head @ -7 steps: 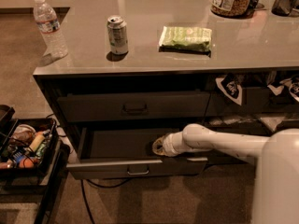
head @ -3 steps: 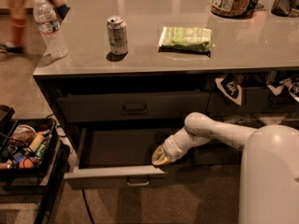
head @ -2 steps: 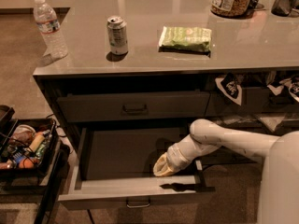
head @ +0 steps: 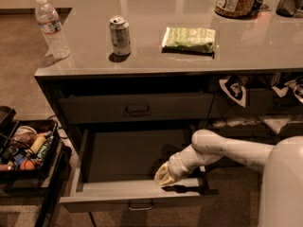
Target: Open middle drawer
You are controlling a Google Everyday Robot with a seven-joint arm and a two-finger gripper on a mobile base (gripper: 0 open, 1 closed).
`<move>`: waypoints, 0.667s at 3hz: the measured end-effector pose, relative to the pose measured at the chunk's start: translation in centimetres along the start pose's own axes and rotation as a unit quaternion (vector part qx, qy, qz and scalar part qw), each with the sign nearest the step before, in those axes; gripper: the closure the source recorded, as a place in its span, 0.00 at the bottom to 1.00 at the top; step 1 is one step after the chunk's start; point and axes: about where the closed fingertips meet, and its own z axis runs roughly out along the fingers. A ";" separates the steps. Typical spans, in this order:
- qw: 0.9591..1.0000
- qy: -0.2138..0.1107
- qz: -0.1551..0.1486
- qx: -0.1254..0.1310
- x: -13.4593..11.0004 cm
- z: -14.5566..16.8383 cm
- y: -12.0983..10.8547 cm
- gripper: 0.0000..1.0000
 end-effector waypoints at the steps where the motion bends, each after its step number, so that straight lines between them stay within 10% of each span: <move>1: 1.000 -0.009 0.007 0.011 1.2 2.7 1.9 1.00; 2: 1.000 -0.017 -0.004 0.026 0.6 4.9 6.7 1.00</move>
Offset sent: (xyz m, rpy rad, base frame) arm -0.0736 0.0148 -0.0493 0.0491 -0.0526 -0.0320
